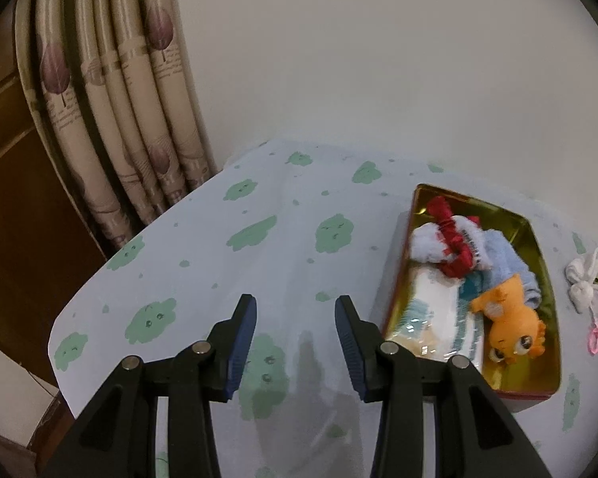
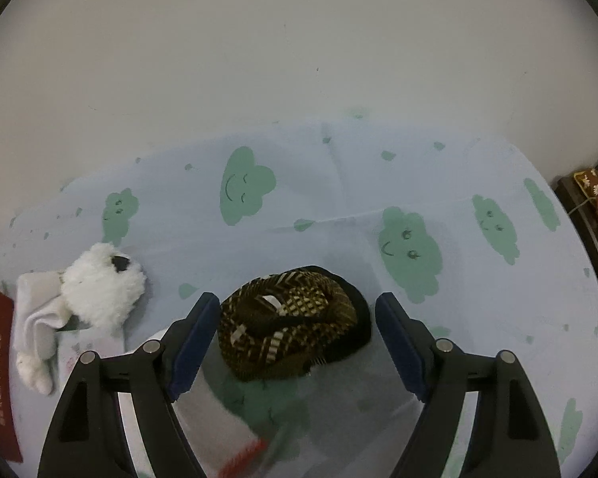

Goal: Organize soft objects
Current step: 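Grasp the brown patterned pouch on the sheet with the right tool, then grasp the white fluffy ball beside the socks with the left tool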

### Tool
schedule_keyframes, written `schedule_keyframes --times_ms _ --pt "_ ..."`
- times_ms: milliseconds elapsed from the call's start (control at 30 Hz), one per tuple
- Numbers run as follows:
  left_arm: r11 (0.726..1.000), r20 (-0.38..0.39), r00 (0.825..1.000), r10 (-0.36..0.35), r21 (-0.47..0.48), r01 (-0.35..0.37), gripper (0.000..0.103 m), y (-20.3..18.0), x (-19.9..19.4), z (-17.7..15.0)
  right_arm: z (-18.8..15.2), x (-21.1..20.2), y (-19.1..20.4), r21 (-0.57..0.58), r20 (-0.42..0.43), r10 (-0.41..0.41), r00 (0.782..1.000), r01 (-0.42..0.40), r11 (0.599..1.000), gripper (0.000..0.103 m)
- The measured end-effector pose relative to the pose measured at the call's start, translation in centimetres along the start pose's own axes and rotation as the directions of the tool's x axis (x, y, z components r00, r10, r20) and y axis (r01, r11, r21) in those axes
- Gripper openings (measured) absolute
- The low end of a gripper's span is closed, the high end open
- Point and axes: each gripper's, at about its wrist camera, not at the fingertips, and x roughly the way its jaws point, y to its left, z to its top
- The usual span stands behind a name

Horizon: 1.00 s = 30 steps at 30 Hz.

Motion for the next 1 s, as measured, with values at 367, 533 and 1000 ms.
schedule_keyframes --times_ms 367,533,1000 --pt "0.985 0.045 0.990 -0.136 0.110 0.130 0.042 -7.2 -2.6 2.6 -1.7 0.3 -1.0 -0.044 0.033 0.033 0.999 -0.031 0.999 0.031" --pt "0.949 0.024 0.973 -0.229 0.228 0.217 0.042 -12.9 -3.6 2.4 -3.5 -0.9 -2.7 -0.021 0.053 0.041 0.998 -0.040 0.999 0.027" --pt "0.716 -0.246 0.823 -0.512 0.407 0.567 0.042 -28.2 -2.2 -0.8 -11.0 -6.1 -6.5 -0.020 0.112 0.030 0.993 -0.028 0.999 0.023"
